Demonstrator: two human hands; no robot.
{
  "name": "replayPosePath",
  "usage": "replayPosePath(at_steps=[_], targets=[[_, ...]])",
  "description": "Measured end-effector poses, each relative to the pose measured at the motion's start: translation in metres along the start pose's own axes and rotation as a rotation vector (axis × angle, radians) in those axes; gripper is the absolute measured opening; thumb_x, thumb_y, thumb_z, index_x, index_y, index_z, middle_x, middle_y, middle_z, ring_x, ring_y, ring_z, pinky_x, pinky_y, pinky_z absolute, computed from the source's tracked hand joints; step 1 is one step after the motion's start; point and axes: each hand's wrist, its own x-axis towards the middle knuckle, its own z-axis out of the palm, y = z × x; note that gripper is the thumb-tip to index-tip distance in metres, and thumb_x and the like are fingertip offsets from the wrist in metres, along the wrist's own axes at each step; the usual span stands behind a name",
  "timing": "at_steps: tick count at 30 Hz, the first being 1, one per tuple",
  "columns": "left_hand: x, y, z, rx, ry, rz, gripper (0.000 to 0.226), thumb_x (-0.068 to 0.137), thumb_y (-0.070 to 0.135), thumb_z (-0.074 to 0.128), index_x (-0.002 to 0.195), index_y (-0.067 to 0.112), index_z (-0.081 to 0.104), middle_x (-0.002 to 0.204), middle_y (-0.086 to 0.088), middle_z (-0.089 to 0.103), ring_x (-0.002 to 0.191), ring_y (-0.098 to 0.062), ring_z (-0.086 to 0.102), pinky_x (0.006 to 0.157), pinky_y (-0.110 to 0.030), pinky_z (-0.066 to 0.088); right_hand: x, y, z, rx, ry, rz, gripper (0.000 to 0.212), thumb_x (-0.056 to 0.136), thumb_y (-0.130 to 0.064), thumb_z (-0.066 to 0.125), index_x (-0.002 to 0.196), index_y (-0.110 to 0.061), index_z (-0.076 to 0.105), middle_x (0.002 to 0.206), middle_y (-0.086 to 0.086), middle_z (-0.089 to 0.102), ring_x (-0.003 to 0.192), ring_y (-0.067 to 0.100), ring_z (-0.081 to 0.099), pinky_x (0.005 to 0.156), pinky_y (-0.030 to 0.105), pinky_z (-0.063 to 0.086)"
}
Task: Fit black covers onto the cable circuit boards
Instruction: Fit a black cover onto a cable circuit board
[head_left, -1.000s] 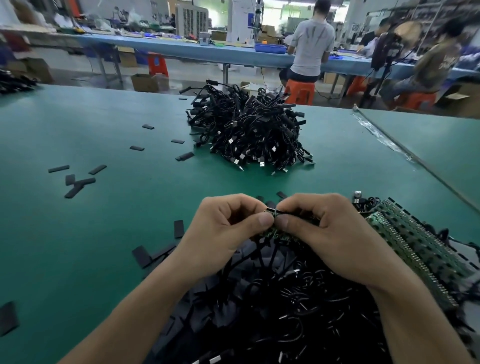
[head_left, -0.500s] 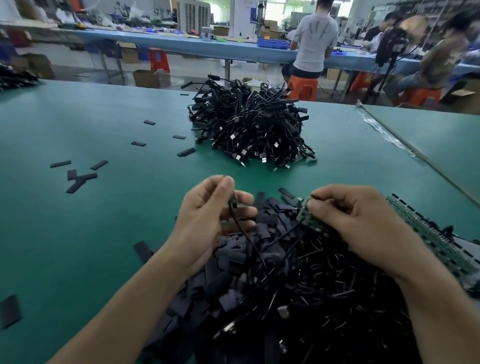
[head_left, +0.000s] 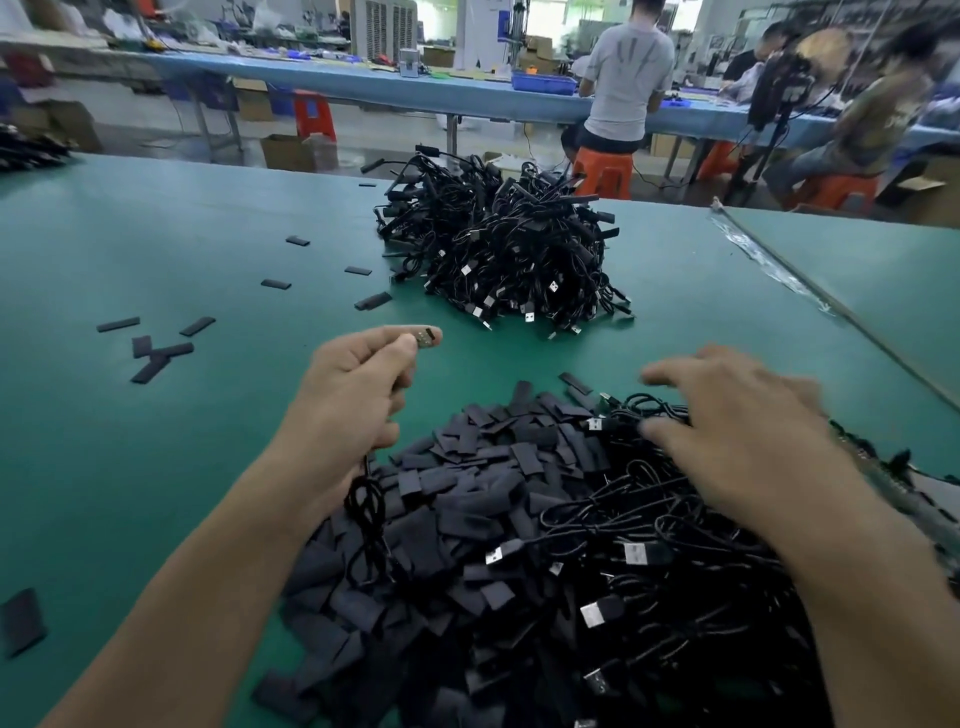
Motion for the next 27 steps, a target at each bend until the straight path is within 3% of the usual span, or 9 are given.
replayPosePath(at_steps=[3,5,7,10,14,18,21,23,27], targets=[[0.0,-0.003,0.001,0.092,-0.052,-0.03,0.028,0.103,0.009,0.046,0.121,0.016,0.066,0.065,0.007,0.056,0.046,-0.002,0.038,0.037,-0.014,0.029,-0.009,-0.039,0.013,0.267,-0.181,-0.262,0.036,0.094,-0.029,0.065,0.13,-0.031,0.061,0.121,-0.009,0.063,0.101,0.007,0.058,0.09,0.023,0.045],[-0.002,-0.003,0.002,0.165,-0.097,0.013,0.025,0.102,0.009,0.049,0.122,0.017,0.064,0.063,0.008,0.064,0.046,-0.003,0.049,0.038,-0.015,0.035,-0.011,-0.047,0.031,0.167,-0.286,-0.257,0.037,0.095,-0.037,0.062,0.131,-0.03,0.058,0.127,-0.007,0.058,0.115,0.013,0.055,0.096,0.031,0.048],[-0.002,-0.004,0.001,0.229,-0.127,0.025,0.015,0.102,0.012,0.053,0.114,0.017,0.06,0.069,0.004,0.072,0.047,-0.008,0.058,0.038,-0.018,0.04,-0.015,-0.042,0.046,0.091,-0.345,-0.202,0.037,0.094,-0.044,0.062,0.127,-0.028,0.057,0.124,-0.008,0.057,0.119,0.016,0.052,0.092,0.035,0.048],[-0.002,-0.011,-0.005,0.398,-0.167,-0.041,0.002,0.101,0.015,0.056,0.102,0.016,0.057,0.073,-0.002,0.074,0.045,-0.017,0.062,0.038,-0.024,0.045,-0.019,-0.034,0.058,0.144,-0.29,-0.172,0.034,0.093,-0.044,0.061,0.126,-0.035,0.058,0.114,-0.016,0.059,0.116,0.011,0.051,0.078,0.031,0.042],[-0.003,-0.019,-0.01,0.772,-0.205,0.018,0.013,0.098,0.025,0.06,0.089,0.035,0.064,0.064,0.006,0.07,0.04,-0.012,0.059,0.04,-0.019,0.042,-0.019,-0.031,0.065,0.182,-0.206,-0.175,0.033,0.089,-0.038,0.062,0.122,-0.039,0.059,0.093,-0.021,0.048,0.091,0.006,0.048,0.075,0.027,0.037],[0.0,-0.014,-0.008,0.513,-0.197,0.126,0.015,0.099,0.022,0.059,0.092,0.034,0.065,0.062,0.004,0.067,0.039,-0.01,0.052,0.04,-0.019,0.041,-0.021,-0.029,0.072,0.286,-0.151,-0.172,0.021,0.091,-0.029,0.061,0.109,-0.035,0.071,0.096,-0.02,0.064,0.087,0.001,0.058,0.071,0.018,0.044],[0.0,-0.009,-0.008,0.351,-0.24,0.079,0.006,0.1,0.021,0.058,0.099,0.025,0.062,0.072,0.0,0.072,0.042,-0.009,0.053,0.037,-0.017,0.037,-0.022,-0.027,0.076,0.371,-0.062,-0.16,0.012,0.092,-0.031,0.068,0.1,-0.037,0.075,0.096,-0.022,0.06,0.084,-0.001,0.058,0.071,0.016,0.043],[-0.002,-0.011,-0.004,0.37,-0.303,0.023,0.003,0.1,0.022,0.058,0.1,0.019,0.059,0.077,-0.002,0.075,0.045,-0.01,0.057,0.037,-0.017,0.038,-0.021,-0.026,0.075,0.486,0.013,-0.159,0.006,0.087,-0.03,0.074,0.09,-0.036,0.075,0.09,-0.021,0.058,0.081,-0.001,0.058,0.074,0.015,0.046],[-0.009,-0.016,0.008,0.423,-0.349,-0.039,0.012,0.1,0.024,0.057,0.095,0.014,0.055,0.078,-0.001,0.076,0.05,-0.013,0.061,0.039,-0.019,0.04,-0.017,-0.022,0.071,0.835,0.117,-0.106,0.022,0.086,-0.017,0.075,0.081,-0.034,0.064,0.075,-0.012,0.067,0.072,0.004,0.068,0.068,0.016,0.052]])
